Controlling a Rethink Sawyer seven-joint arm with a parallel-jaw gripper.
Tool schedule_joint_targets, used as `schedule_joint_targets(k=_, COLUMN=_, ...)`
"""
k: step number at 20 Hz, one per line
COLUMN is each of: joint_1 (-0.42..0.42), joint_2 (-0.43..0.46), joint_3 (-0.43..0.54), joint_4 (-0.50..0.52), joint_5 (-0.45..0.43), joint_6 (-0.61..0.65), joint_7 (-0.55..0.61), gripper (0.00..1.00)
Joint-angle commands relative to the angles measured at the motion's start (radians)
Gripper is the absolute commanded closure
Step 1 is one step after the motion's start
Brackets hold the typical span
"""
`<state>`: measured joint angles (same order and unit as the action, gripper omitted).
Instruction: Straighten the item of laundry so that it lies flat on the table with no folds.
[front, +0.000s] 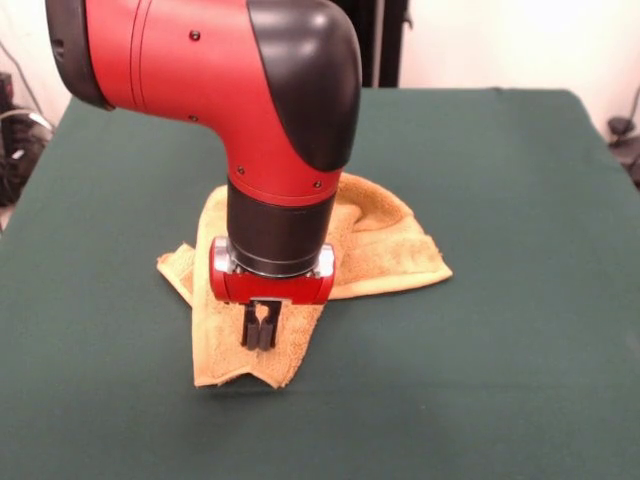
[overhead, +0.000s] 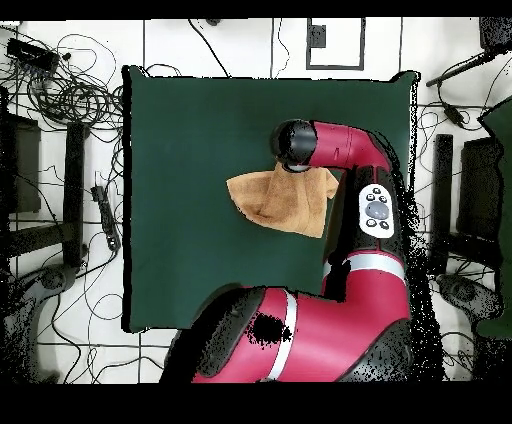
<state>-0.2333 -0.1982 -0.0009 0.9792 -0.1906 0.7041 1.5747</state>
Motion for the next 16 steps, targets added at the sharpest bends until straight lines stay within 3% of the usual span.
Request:
schedule_joint_targets(k=1, joint_1=0.032, joint_2=-0.013, joint_3=0.129, joint_4=0.039, joint_5=0.042, joint_6=0.119, joint_7=0.005, gripper=1.00)
schedule_joint_targets(k=16, joint_1=0.037, joint_2=-0.015, joint_3=0.119, joint_4=0.046, joint_5=0.041, joint_6=0.103, joint_7=0.026, gripper=1.00)
